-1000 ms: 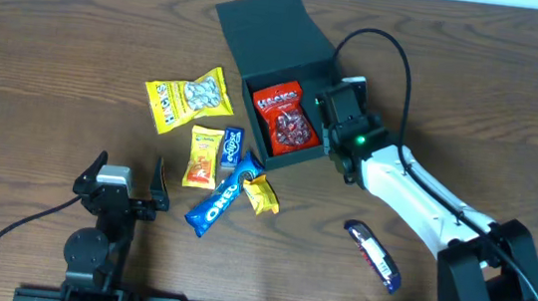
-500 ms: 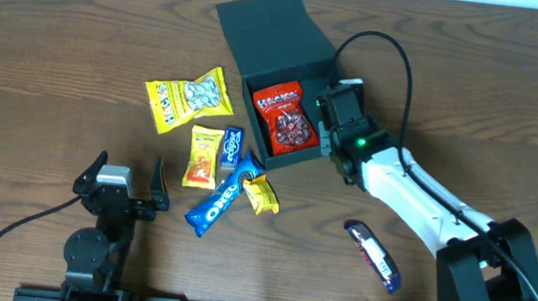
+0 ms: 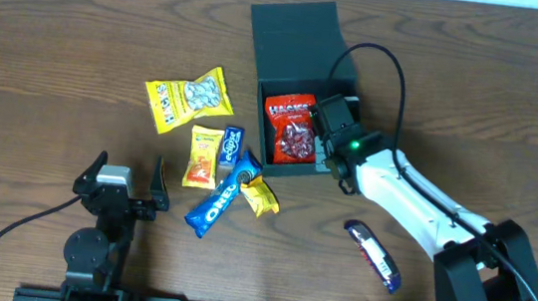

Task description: Pack container

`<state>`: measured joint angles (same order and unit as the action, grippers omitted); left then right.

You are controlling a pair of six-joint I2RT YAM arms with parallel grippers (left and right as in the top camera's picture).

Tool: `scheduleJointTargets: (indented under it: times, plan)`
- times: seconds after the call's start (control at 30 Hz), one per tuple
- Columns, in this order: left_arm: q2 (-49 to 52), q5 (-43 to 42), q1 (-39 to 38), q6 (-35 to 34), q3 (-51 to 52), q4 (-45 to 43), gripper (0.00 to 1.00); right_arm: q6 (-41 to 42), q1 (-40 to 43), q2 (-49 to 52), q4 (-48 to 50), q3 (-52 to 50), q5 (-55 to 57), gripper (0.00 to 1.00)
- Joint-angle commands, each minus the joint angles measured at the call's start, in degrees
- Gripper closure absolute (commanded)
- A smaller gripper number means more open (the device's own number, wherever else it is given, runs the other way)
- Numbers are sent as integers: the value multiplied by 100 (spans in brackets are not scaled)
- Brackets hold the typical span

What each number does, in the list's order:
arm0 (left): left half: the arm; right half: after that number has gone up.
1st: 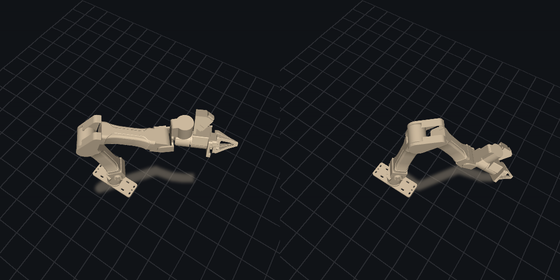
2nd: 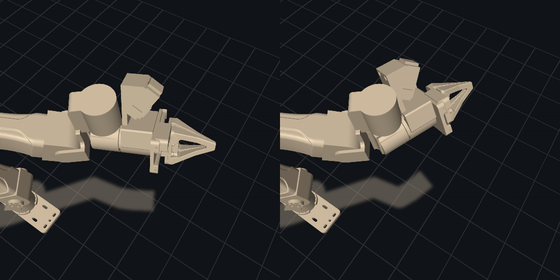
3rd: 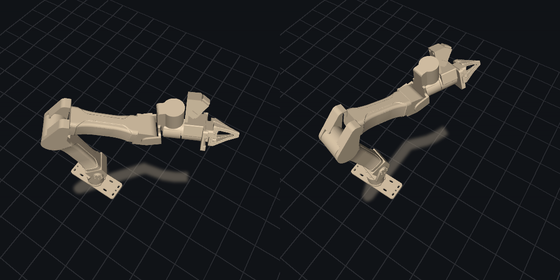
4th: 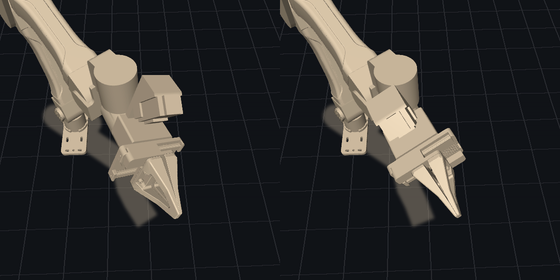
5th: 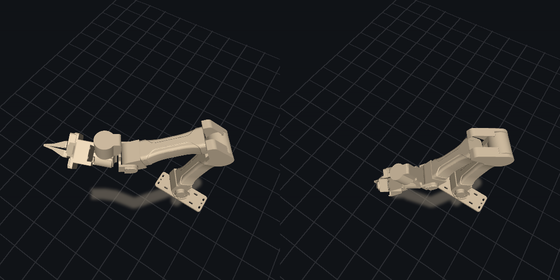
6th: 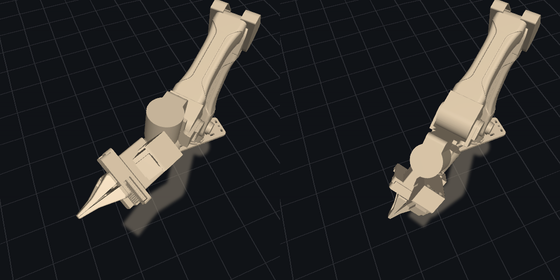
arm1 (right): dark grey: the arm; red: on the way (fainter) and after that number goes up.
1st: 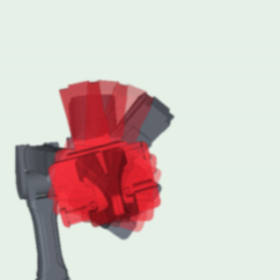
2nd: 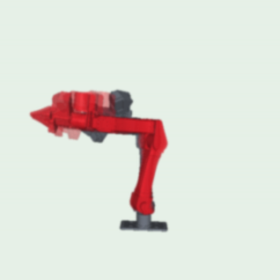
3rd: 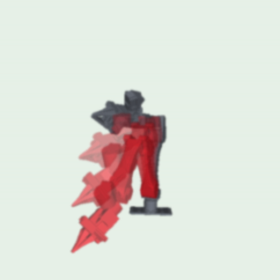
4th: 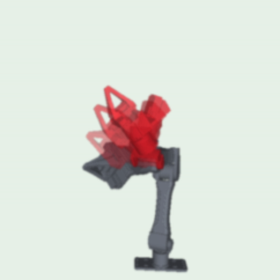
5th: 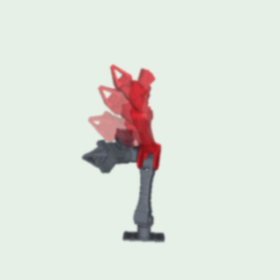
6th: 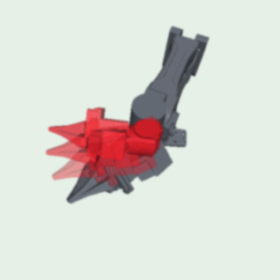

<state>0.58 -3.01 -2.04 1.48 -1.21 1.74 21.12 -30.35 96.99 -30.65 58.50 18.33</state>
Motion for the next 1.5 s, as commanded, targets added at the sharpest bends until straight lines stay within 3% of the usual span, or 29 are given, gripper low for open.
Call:
scheduleJointTargets:
  times: [0.0, 0.17, 0.57, 0.97, 1.47]
  plan:
    - [-37, 59, -13, -22, 98, 249, 5, 291, -136, -26, 9, -22, -444, 99]
    - [-37, 61, -13, -22, 98, 249, 5, 372, -238, -26, 166, -20, -710, 99]
    - [-37, 61, -13, -22, 98, 251, 4, 367, 168, 4, 2496, 90, -2177, 99]
    - [-37, 61, -13, -22, 98, 251, 5, -72, 323, 1104, 1784, 1596, -2756, 99]
    - [-37, 61, -13, -22, 98, 249, 5, -103, 214, 1910, 1956, 2116, -2645, 99]
